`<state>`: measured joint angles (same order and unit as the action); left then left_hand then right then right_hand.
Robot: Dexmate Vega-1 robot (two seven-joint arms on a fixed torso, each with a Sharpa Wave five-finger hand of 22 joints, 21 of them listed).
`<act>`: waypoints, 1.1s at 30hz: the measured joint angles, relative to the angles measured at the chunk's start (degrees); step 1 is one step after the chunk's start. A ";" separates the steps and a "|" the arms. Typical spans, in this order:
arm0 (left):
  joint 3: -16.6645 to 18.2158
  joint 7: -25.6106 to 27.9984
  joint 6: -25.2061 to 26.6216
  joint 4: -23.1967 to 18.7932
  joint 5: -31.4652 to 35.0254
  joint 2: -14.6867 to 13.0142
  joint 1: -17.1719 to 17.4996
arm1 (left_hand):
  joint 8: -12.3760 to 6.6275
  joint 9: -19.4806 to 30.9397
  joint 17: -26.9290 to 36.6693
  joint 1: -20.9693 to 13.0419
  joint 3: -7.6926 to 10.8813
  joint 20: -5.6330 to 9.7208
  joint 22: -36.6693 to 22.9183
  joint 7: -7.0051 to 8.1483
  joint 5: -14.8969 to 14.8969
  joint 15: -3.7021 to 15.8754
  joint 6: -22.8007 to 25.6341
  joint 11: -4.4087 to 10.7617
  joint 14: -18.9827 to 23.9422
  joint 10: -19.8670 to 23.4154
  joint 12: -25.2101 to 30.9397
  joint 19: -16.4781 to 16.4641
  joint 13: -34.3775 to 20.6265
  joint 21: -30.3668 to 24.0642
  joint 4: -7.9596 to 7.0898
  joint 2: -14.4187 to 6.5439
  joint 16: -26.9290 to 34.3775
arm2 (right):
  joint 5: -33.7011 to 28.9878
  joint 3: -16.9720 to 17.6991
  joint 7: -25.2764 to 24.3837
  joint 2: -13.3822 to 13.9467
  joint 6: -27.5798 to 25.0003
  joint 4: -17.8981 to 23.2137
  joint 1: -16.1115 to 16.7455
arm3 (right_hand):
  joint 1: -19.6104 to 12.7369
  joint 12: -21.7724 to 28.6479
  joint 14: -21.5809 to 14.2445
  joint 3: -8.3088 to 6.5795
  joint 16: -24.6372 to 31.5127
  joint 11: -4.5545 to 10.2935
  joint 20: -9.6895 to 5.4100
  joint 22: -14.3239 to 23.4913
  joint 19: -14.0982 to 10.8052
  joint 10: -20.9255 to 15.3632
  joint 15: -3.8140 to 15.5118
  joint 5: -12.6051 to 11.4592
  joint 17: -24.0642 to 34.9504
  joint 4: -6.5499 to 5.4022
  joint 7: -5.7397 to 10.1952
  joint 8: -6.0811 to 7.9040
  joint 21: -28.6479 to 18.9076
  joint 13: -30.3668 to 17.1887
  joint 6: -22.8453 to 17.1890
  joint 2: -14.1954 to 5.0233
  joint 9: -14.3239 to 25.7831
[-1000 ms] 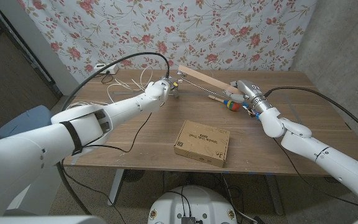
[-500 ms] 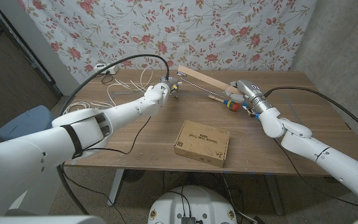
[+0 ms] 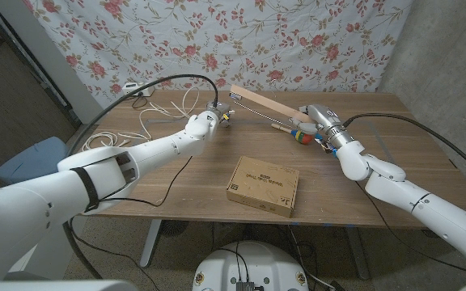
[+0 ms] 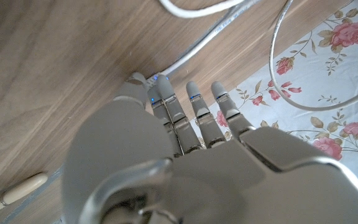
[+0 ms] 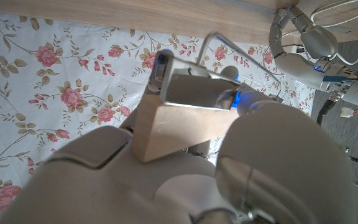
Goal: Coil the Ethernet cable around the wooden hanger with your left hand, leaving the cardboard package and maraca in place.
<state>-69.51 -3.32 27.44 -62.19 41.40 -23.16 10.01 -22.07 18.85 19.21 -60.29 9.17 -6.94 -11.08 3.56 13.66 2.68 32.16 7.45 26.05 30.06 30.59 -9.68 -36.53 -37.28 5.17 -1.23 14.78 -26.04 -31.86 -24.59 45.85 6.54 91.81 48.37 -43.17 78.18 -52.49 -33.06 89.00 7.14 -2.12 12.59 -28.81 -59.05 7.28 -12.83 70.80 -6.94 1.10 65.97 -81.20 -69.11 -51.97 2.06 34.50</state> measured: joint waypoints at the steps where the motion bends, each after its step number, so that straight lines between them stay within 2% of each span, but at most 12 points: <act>1: 0.12 0.00 0.00 -0.20 0.00 -0.10 0.03 | 0.30 0.63 0.24 0.29 -0.14 -0.01 0.00 0.37 0.41 0.00 -2.48 -0.84 -0.85 -2.46 -1.41 0.43 -0.33 0.10 0.07 -0.01 -0.44 | -0.05 0.00 -0.04 0.00 -0.02 0.00 0.00 | 0.00 0.00 0.00 0.00 0.00 0.00 0.00 -0.09 0.00 0.00 0.00 0.01 0.00 0.00 0.00 0.00 0.00 0.00 0.00 0.00 0.00; 5: 0.75 -1.44 0.17 -1.25 -0.11 -0.65 0.13 | 1.96 0.89 0.12 0.72 -0.93 -0.11 0.00 2.39 1.14 -0.13 -7.86 -0.07 -2.50 -4.54 -0.45 0.71 -2.35 0.24 0.38 -0.15 -1.48 | -0.20 0.01 -0.13 -0.10 -0.07 0.11 0.02 | 0.00 0.02 0.11 -0.03 0.00 0.00 0.00 -0.10 0.00 0.00 0.11 0.02 0.00 -0.03 0.00 0.05 -0.09 0.00 0.00 0.00 0.00; 11: 1.44 -1.67 -0.95 -1.06 -0.45 -0.57 0.11 | 2.84 -0.11 -0.83 -0.26 -0.83 0.11 0.00 4.44 1.46 -0.12 -8.63 1.28 -2.96 -5.06 -1.16 0.49 -1.08 0.24 0.94 0.11 -2.58 | -0.32 -0.07 -0.16 -0.38 -0.07 -0.04 -0.21 | 0.00 0.04 0.11 -0.23 0.00 0.00 0.01 -0.59 0.40 0.00 0.11 0.03 0.01 0.08 -0.31 0.61 -0.77 0.00 0.31 0.01 -0.20; 13: 1.62 -1.67 -0.99 -0.58 -0.47 -0.32 0.00 | 2.84 -0.57 -1.10 -0.90 -0.74 0.11 0.01 5.45 1.46 -0.21 -7.55 1.56 -3.04 -5.34 -1.88 0.49 -0.29 0.24 1.03 -0.54 -2.59 | -0.34 -0.07 -0.16 -0.38 -0.07 -0.05 -0.22 | 0.01 0.06 0.11 -0.23 0.00 0.00 0.13 -0.61 0.52 0.00 0.11 0.03 0.01 0.08 -0.31 0.66 -0.86 0.00 0.31 0.01 -0.33; 15: 1.86 -1.67 -0.99 0.58 -0.47 0.29 -0.29 | 3.25 -1.40 -1.57 -1.73 0.17 0.31 0.01 5.45 1.45 -0.21 -7.21 1.63 -3.04 -5.90 -3.33 0.29 1.03 0.24 1.08 -1.78 -2.59 | -0.34 -0.07 -0.16 -0.38 -0.08 -0.05 -0.22 | 0.01 0.06 0.11 -0.24 -0.01 -0.01 0.20 -0.74 0.60 0.00 0.11 0.03 0.01 0.08 -0.31 0.67 -1.05 0.00 0.31 0.01 -0.56; 18: 1.97 -1.51 -3.45 2.57 -1.66 1.24 -0.77 | 7.47 -4.25 -3.19 -2.13 2.17 0.09 -0.27 5.27 0.42 -0.20 -12.83 1.29 -5.56 -9.76 -8.87 0.06 5.48 0.24 1.15 -5.68 -2.82 | -0.34 -0.21 -0.16 -0.51 -0.19 -0.28 -0.35 | 0.01 0.07 0.11 -0.24 -0.01 0.00 0.20 -0.88 0.60 0.00 0.11 0.03 0.01 0.07 -0.31 0.67 -1.05 0.00 0.31 0.01 -0.68; 20: 1.99 -1.47 -5.15 4.31 -2.65 2.04 -1.23 | 9.80 -5.65 -4.09 -2.29 2.94 0.07 -0.27 4.99 -0.13 -0.27 -16.58 1.10 -7.10 -12.25 -11.96 0.09 7.76 0.24 1.30 -6.71 -3.15 | -0.34 -0.22 -0.16 -0.52 -0.30 -0.31 -0.36 | 0.01 0.07 0.11 -0.24 -0.01 -0.01 0.20 -0.88 0.60 0.00 0.11 0.03 0.01 0.07 -0.31 0.70 -1.05 0.00 0.31 0.01 -0.77; 22: 2.00 -1.34 -6.06 6.23 -3.21 3.00 -1.80 | 10.43 -6.36 -4.63 -2.10 3.14 -0.11 -0.24 4.93 -0.28 -0.33 -17.37 1.31 -7.63 -12.52 -13.12 0.30 9.07 0.24 1.39 -6.89 -3.15 | -0.33 -0.22 -0.16 -0.53 -0.35 -0.32 -0.36 | 0.01 0.07 0.11 -0.39 -0.01 -0.01 0.20 -0.88 0.60 0.00 0.11 0.03 0.01 0.23 -0.31 0.99 -1.48 0.00 0.31 0.01 -0.79; 25: 1.86 -0.94 -7.20 8.68 -3.79 4.18 -2.47 | 9.15 -7.25 -5.90 -1.70 2.95 0.11 -0.10 5.35 -0.90 -0.34 -12.66 2.10 -6.26 -6.87 -13.12 0.50 11.49 0.24 1.58 -6.50 -2.60 | -0.27 -0.22 -0.16 -0.53 -0.47 -0.32 -0.36 | 0.01 0.08 0.11 -0.39 -0.01 -0.01 -0.01 -1.15 0.81 0.00 0.11 0.04 0.01 0.23 -0.31 1.01 -1.49 0.00 0.31 0.01 -0.79; 29: 1.40 0.68 -9.85 11.68 -4.86 5.71 -3.35 | 5.85 -7.68 -7.26 -0.69 2.72 1.67 -0.10 4.74 -1.55 -0.07 0.07 2.95 0.84 7.07 -11.17 -1.10 15.12 -0.66 2.44 -4.62 0.05 | -0.19 -0.22 -0.16 -0.46 -0.57 -0.32 -0.34 | 0.01 0.08 0.42 -0.39 -0.01 -0.01 -0.10 -1.15 0.91 0.00 -0.20 0.04 0.01 0.23 -0.31 1.02 -1.63 0.00 0.31 0.01 -0.79; 31: 1.40 1.21 -10.89 11.68 -5.32 5.71 -3.35 | 4.41 -7.71 -7.50 -1.39 2.90 2.27 -0.11 4.78 -1.55 0.05 5.74 3.05 3.71 11.62 -10.31 -2.32 16.12 -1.16 2.94 -4.00 0.88 | -0.19 -0.18 -0.16 -0.41 -0.57 -0.31 -0.26 | 0.01 0.08 0.42 -0.39 -0.01 -0.01 -0.11 -1.22 0.91 0.00 -0.20 0.04 0.01 0.22 -0.31 1.02 -1.93 0.00 0.31 0.01 -1.03; 33: 0.87 1.63 -11.55 14.03 -5.67 6.90 -4.04 | 3.07 -8.03 -7.46 -2.55 3.27 2.88 -0.11 4.54 -1.88 0.28 11.67 3.33 6.99 16.57 -10.04 -3.34 17.47 -1.56 3.45 -4.57 1.97 | -0.14 -0.12 -0.21 -0.37 -0.62 -0.31 -0.17 | 0.01 0.08 0.42 -0.39 -0.01 -0.01 -0.10 -1.41 0.91 0.00 -0.20 0.04 0.01 0.22 -0.31 1.02 -1.93 0.00 0.31 0.01 -1.31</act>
<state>-68.64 -1.70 15.89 -48.16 35.74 -16.25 5.97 -19.00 10.82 11.76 -62.84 12.44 -4.06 -11.18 8.10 11.78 2.95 43.82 10.78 33.04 46.62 20.55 -13.02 -19.06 -38.84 8.61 -5.80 16.76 -26.18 -31.98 -24.80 45.49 5.92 91.50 48.20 -43.16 78.26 -52.07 -33.45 88.99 7.14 -2.22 11.18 -27.91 -59.05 7.08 -12.79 70.81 -6.72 0.79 67.00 -83.13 -69.11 -51.66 2.07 33.19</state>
